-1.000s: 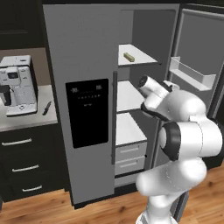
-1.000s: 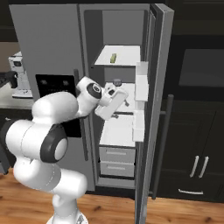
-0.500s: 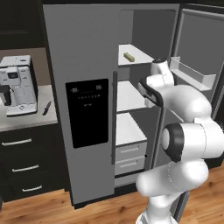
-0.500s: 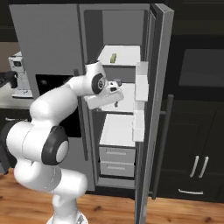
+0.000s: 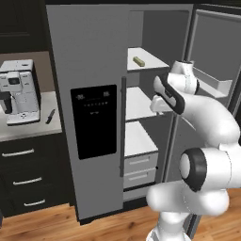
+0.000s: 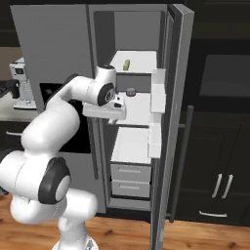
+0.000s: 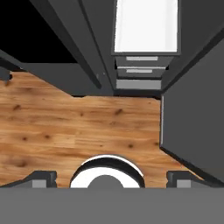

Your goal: Retrieve the butter from the fridge and place it on a plate on the dining table. Then retrieve the butter knife by the fridge and place it near the plate.

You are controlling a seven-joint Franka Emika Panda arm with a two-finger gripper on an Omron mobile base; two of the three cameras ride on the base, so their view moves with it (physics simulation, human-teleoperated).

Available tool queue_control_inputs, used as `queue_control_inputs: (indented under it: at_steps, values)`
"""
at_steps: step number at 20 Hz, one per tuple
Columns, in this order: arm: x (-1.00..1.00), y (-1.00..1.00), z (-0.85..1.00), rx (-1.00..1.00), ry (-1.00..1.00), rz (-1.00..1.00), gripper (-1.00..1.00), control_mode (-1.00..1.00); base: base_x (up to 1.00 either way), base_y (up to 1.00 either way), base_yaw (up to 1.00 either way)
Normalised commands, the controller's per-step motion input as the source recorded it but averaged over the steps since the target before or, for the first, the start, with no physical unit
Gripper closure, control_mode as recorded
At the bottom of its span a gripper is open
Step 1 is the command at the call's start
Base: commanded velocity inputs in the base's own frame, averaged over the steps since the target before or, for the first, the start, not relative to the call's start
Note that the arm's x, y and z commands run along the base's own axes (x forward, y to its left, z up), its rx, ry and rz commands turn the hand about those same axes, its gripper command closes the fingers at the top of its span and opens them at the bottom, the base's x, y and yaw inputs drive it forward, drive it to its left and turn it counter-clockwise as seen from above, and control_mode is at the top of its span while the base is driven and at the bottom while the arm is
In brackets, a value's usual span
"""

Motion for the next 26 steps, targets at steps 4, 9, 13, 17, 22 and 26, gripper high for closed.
queue_control_inputs:
  at_steps: [4, 9, 13, 17, 22, 26]
  values:
    - [-1.00, 0.12, 0.04, 0.00, -0.02, -0.19, -1.00, -1.00, 0.00, 0.00, 0.00]
    - [-0.94, 0.46, -0.03, -0.09, 0.00, -0.17, -1.00, -1.00, 0.00, 0.00, 0.00]
    - [-0.45, 0.55, -0.19, -0.12, 0.02, -0.17, -1.00, -1.00, 0.00, 0.00, 0.00]
    - [-0.04, 0.45, -0.11, -0.01, 0.12, -0.12, -1.00, -1.00, 0.00, 0.00, 0.00]
    - [0.00, -0.09, -0.24, 0.00, 0.13, -0.01, -1.00, -1.00, 0.00, 0.00, 0.00]
    - [0.00, -0.15, -0.19, 0.00, 0.01, 0.00, -1.00, -1.00, 0.00, 0.00, 0.00]
